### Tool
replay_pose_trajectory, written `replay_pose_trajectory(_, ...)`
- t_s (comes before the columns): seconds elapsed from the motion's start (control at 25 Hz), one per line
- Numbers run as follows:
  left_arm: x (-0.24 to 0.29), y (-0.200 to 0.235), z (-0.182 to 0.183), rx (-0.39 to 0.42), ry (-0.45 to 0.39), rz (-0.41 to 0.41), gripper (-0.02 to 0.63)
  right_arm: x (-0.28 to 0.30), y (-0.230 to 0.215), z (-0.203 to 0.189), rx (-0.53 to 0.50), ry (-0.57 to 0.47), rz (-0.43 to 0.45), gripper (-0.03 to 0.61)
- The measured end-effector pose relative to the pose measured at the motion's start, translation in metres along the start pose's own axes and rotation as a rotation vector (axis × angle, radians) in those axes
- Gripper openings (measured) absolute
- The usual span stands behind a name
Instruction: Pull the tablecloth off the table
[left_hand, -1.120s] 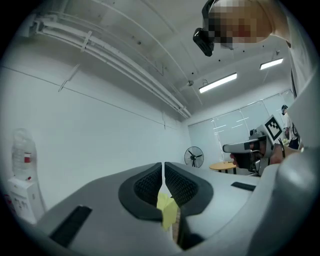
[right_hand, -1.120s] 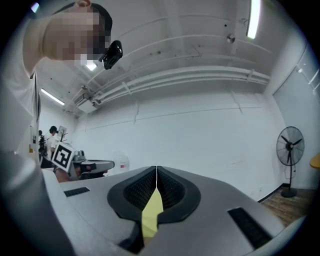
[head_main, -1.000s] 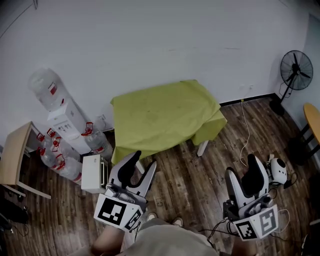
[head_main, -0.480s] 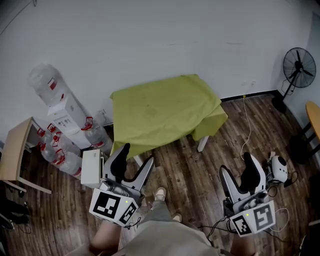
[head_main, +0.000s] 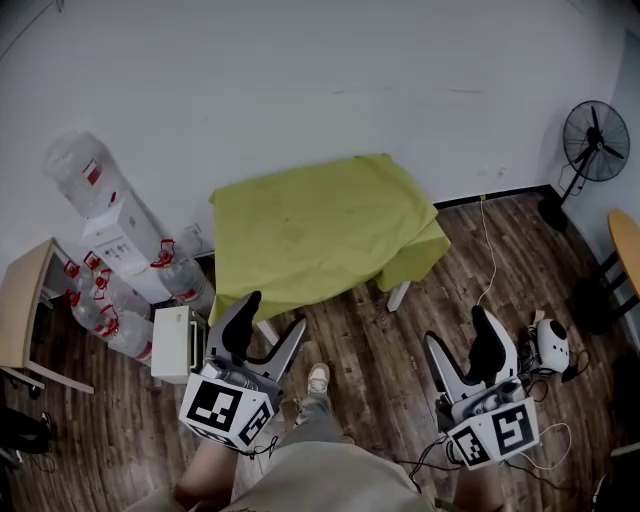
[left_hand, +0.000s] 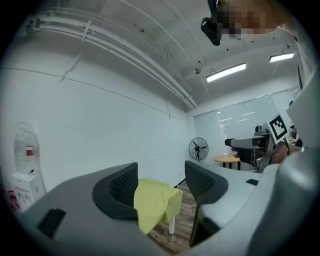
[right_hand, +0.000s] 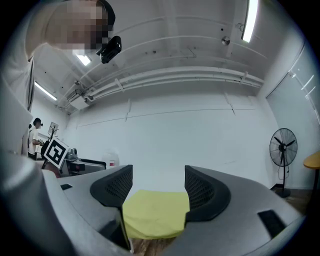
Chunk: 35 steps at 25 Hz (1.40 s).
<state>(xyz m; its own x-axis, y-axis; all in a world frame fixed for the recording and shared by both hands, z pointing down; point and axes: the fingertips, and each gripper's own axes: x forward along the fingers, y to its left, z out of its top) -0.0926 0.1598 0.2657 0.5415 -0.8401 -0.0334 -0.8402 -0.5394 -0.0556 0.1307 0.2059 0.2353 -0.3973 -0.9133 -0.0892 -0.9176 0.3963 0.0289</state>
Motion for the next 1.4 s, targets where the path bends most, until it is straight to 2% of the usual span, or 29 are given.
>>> replay_pose_trajectory(0.2, 0.039, 0.024, -0.013, -0.038, 0.016, -0.006, 0.291, 0.037, -0.023, -0.015, 0.003, 0.041, -0.013, 0.331)
replay_pose_trajectory(0.4, 0.089, 0.051, -0.029, -0.026, 0.052, -0.044, 0.291, 0.090, -0.046, -0.040, -0.006, 0.104, -0.036, 0.331)
replay_pose_trajectory(0.6, 0.143, 0.093, -0.048, -0.070, 0.111, -0.077, 0.291, 0.153, -0.068, -0.055, 0.027, 0.148, -0.051, 0.331)
replay_pose_trajectory(0.72, 0.177, 0.122, -0.064, -0.066, 0.153, -0.088, 0.291, 0.194, -0.080, -0.071, 0.041, 0.192, -0.061, 0.331)
replay_pose_trajectory(1.08, 0.275, 0.201, -0.146, -0.110, 0.332, -0.157, 0.291, 0.312, -0.129, -0.159, 0.046, 0.380, -0.148, 0.333)
replay_pose_trajectory(1.4, 0.341, 0.238, -0.233, -0.140, 0.486, -0.240, 0.291, 0.382, -0.168, -0.247, 0.047, 0.543, -0.169, 0.348)
